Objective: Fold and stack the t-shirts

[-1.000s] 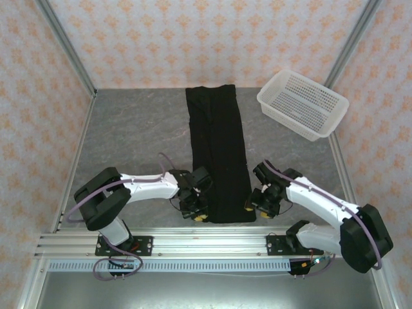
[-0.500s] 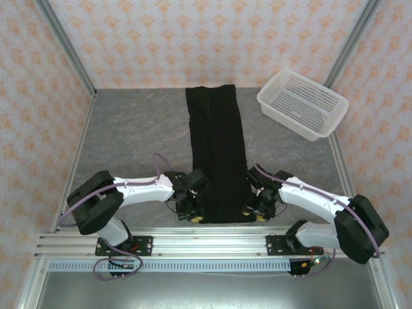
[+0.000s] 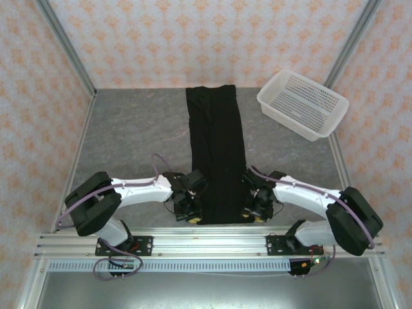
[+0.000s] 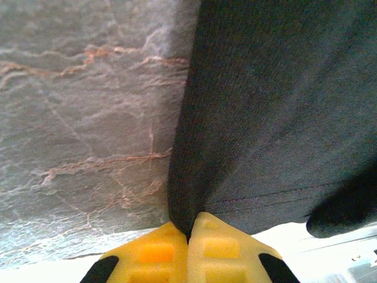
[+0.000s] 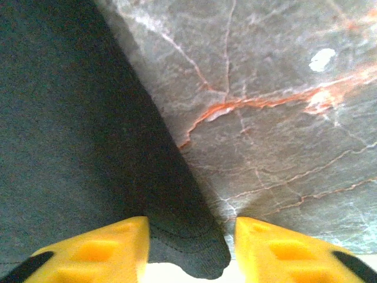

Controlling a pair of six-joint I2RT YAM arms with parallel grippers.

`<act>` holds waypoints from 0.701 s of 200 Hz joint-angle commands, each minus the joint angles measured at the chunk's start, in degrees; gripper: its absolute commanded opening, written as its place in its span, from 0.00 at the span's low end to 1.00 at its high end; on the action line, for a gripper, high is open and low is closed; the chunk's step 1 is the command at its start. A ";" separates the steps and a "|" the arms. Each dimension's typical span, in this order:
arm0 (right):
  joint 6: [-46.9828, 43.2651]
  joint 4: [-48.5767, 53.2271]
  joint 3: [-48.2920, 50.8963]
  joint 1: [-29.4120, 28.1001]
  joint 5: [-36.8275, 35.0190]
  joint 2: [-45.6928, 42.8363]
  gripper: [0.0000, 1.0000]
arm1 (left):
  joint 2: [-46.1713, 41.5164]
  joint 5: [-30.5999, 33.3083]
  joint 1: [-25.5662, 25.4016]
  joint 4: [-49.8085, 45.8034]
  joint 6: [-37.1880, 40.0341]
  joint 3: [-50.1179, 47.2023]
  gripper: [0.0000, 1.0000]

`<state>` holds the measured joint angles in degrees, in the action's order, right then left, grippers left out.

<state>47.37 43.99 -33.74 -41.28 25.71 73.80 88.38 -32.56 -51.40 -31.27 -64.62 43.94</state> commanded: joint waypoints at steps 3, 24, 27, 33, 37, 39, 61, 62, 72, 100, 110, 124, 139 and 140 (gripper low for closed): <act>2.25 -3.47 0.55 -1.09 -0.09 1.57 0.27 | -1.97 1.13 -0.28 -2.66 -0.04 -1.48 0.00; 2.85 -2.34 0.37 -1.17 -1.03 -0.13 0.05 | -3.00 1.38 -0.50 -2.82 0.07 -1.87 0.00; 2.89 -2.05 0.22 -1.17 -1.09 -0.55 0.02 | -3.29 1.52 -0.59 -2.95 0.17 -1.92 0.00; 3.06 -1.27 -0.13 -1.25 -1.20 -1.27 0.00 | -3.83 1.66 -0.76 -3.30 0.32 -1.85 0.00; 3.15 -0.73 -0.41 -1.26 -1.29 -1.77 0.00 | -4.22 1.70 -0.92 -3.51 0.43 -1.76 0.00; 3.20 -0.32 -0.55 -1.26 -1.24 -1.96 0.00 | -4.48 1.84 -0.97 -3.58 0.50 -1.76 0.00; 3.73 2.96 -2.38 -1.61 -0.95 -4.16 0.00 | -8.12 3.46 -1.34 -4.30 0.64 -1.42 0.00; 3.75 3.13 -2.47 -1.61 -0.94 -4.26 0.00 | -8.35 3.55 -1.34 -4.27 0.59 -1.41 0.00; 4.31 4.49 -3.20 -1.61 -1.01 -5.45 0.00 | -10.67 4.62 -1.34 -4.32 0.14 -1.23 0.00; 5.86 8.75 -6.53 -1.61 -3.57 -8.65 0.00 | -13.83 7.42 -1.27 -4.01 -0.58 1.20 0.00; 6.21 10.67 -8.60 -1.57 -5.15 -9.07 0.00 | -14.57 8.76 -1.25 -3.96 -0.77 2.51 0.00; 6.71 13.19 -11.89 -1.30 -7.65 -9.24 0.00 | -15.30 10.52 -0.98 -4.47 -0.69 4.58 0.00; 6.90 14.99 -15.20 -0.40 -10.49 -9.21 0.00 | -15.82 12.46 -0.02 -5.99 -0.23 6.87 0.00; 6.83 15.07 -15.43 -0.35 -10.67 -9.21 0.00 | -15.84 12.58 0.11 -6.08 -0.19 6.95 0.00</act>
<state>52.47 52.69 -44.27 -42.44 21.80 65.39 74.24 -25.67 -52.45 -34.04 -64.66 46.59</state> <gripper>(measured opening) 0.039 0.047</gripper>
